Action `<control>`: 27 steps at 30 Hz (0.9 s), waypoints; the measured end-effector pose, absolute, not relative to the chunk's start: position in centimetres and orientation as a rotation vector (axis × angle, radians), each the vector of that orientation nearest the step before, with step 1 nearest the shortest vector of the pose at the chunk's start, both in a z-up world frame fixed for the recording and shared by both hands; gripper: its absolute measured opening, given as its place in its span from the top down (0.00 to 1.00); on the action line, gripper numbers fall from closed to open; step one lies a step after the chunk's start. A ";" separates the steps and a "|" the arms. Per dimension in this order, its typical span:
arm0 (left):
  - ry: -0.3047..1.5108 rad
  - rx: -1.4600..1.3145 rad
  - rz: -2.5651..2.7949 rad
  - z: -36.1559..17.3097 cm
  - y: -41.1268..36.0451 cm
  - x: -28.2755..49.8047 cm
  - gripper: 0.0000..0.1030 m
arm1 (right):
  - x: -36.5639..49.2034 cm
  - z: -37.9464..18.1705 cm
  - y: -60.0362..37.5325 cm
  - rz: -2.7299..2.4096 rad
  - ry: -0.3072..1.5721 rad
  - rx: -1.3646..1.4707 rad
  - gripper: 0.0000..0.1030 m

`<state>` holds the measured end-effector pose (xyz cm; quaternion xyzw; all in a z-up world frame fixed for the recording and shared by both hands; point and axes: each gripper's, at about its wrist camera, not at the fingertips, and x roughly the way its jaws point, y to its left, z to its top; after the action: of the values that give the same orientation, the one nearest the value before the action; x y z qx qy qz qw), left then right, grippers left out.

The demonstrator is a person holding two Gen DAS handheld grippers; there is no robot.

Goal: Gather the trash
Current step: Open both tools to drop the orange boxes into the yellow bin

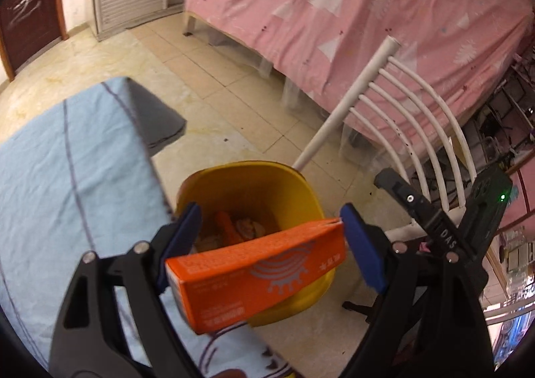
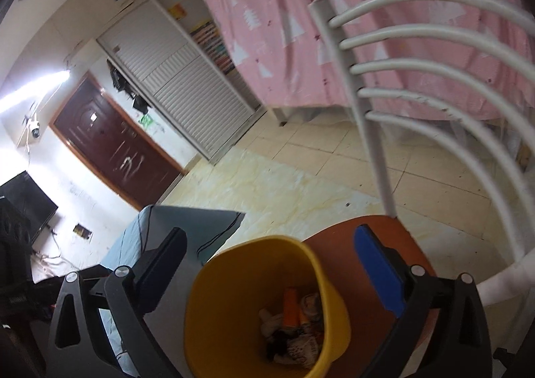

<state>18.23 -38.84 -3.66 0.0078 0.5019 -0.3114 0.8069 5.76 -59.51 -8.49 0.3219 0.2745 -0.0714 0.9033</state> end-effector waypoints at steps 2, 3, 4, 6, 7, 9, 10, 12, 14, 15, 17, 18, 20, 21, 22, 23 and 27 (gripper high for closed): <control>1.078 0.030 -0.687 -4.0 -39.7 18.1 0.19 | 5.6 -8.6 -59.9 -0.154 0.561 0.672 0.10; 1.081 0.038 -0.693 -4.1 -39.9 18.1 0.17 | 5.6 -8.7 -59.8 -0.153 0.562 0.673 0.09; 1.083 0.042 -0.697 -4.2 -40.1 18.1 0.12 | 5.7 -8.8 -59.8 -0.154 0.565 0.671 0.09; 1.069 0.053 -0.707 -4.2 -40.3 17.9 0.08 | 5.9 -8.6 -59.4 -0.155 0.567 0.667 0.09; 1.066 0.058 -0.708 -4.2 -40.2 17.8 0.08 | 5.9 -8.6 -59.2 -0.152 0.567 0.666 0.09; 1.057 0.069 -0.703 -4.2 -39.9 17.6 0.08 | 6.0 -8.6 -59.2 -0.149 0.566 0.663 0.09; 1.049 0.071 -0.698 -4.1 -39.7 17.6 0.08 | 6.0 -8.6 -59.0 -0.145 0.567 0.659 0.09; 1.038 0.064 -0.688 -3.9 -39.0 17.6 0.08 | 6.1 -8.4 -58.6 -0.137 0.564 0.649 0.09; 1.024 0.048 -0.674 -3.6 -37.8 17.7 0.07 | 6.2 -8.1 -58.1 -0.127 0.561 0.642 0.09; 1.012 0.046 -0.660 -3.5 -37.1 17.7 0.06 | 6.2 -7.9 -57.9 -0.121 0.560 0.636 0.09; 0.977 0.046 -0.627 -3.1 -35.8 17.6 0.06 | 6.5 -7.5 -57.3 -0.108 0.555 0.615 0.09; 0.962 0.043 -0.615 -2.9 -35.1 17.6 0.06 | 6.6 -7.2 -56.7 -0.100 0.551 0.598 0.09; 0.938 0.038 -0.582 -2.6 -33.5 17.3 0.06 | 6.6 -6.6 -55.8 -0.093 0.541 0.575 0.09; 0.929 0.034 -0.571 -2.5 -32.9 17.2 0.06 | 6.6 -6.3 -55.2 -0.086 0.536 0.562 0.09; 0.910 0.031 -0.549 -2.2 -31.8 16.9 0.06 | 6.7 -5.9 -54.5 -0.078 0.533 0.544 0.09; 0.893 0.033 -0.535 -2.0 -31.3 16.7 0.06 | 6.7 -5.6 -53.8 -0.071 0.528 0.527 0.09; 0.802 0.021 -0.468 -0.8 -27.4 15.0 0.06 | 6.8 -4.1 -50.3 -0.034 0.519 0.446 0.09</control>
<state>15.04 -27.36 -0.78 0.0102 0.3868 -0.2258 0.8940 6.79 -50.32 -4.06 0.2187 0.2547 -0.0165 0.9418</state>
